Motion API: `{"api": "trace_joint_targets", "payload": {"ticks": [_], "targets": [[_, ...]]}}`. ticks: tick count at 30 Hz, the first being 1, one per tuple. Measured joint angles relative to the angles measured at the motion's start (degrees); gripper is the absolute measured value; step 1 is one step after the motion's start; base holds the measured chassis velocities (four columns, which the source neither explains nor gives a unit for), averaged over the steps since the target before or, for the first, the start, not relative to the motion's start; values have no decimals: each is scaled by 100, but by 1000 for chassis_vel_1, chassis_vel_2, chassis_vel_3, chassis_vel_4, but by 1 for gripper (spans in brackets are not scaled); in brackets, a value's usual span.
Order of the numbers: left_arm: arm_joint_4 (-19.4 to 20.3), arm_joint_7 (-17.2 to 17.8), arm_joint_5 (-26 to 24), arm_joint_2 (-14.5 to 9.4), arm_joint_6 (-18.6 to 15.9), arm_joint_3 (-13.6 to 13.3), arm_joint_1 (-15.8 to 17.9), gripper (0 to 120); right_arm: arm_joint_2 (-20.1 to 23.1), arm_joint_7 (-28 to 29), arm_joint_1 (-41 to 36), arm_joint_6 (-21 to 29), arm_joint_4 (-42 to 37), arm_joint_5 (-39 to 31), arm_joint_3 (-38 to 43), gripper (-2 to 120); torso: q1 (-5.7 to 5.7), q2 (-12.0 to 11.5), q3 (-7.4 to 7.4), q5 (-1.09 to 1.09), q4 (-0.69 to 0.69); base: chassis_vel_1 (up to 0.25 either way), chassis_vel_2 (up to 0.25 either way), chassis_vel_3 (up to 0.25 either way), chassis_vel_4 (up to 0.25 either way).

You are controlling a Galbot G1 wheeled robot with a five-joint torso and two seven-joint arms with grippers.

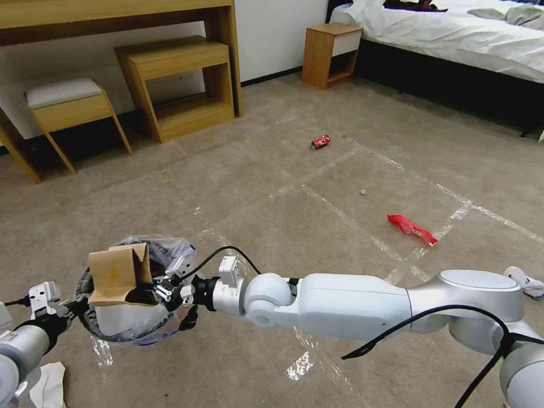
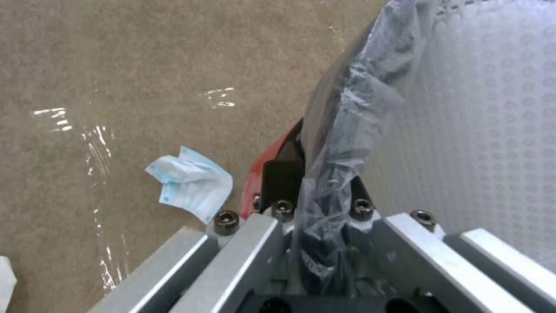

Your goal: Pick up the trash bin and place the garbage on the floor into it.

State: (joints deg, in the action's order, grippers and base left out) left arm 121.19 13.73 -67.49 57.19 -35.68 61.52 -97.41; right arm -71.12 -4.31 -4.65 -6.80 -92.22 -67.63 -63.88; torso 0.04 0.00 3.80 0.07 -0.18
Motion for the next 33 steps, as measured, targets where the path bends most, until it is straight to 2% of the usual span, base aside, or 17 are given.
{"api": "trace_joint_targets", "payload": {"ticks": [18, 20, 25, 27, 33], "targets": [[-5, -14, 8, 21, 4, -42, 35, 1, -71, -11, 20, 53, 312, 96, -138, 0, 0, 0, 0, 0, 0, 0, 0, 0, 0], [-15, -61, 73, 66, 8, -77, 47, 1, -63, 143, 62, 242, 300, 133, -203, 0, 0, 0, 0, 0, 0, 0, 0, 0, 0], [-17, -68, 84, 72, 12, -83, 50, 1, -62, 177, 71, 273, 291, 145, -211, 0, 0, 0, 0, 0, 0, 0, 0, 0, 0], [-13, -74, 98, 89, 13, -83, 42, 1, -131, 378, 82, 477, 358, 256, -279, 0, 0, 0, 0, 0, 0, 0, 0, 0, 0], [14, -77, 98, 100, 14, -55, 23, 1, -255, 503, 103, 636, 455, 344, -335, 0, 0, 0, 0, 0, 0, 0, 0, 0, 0]]}}
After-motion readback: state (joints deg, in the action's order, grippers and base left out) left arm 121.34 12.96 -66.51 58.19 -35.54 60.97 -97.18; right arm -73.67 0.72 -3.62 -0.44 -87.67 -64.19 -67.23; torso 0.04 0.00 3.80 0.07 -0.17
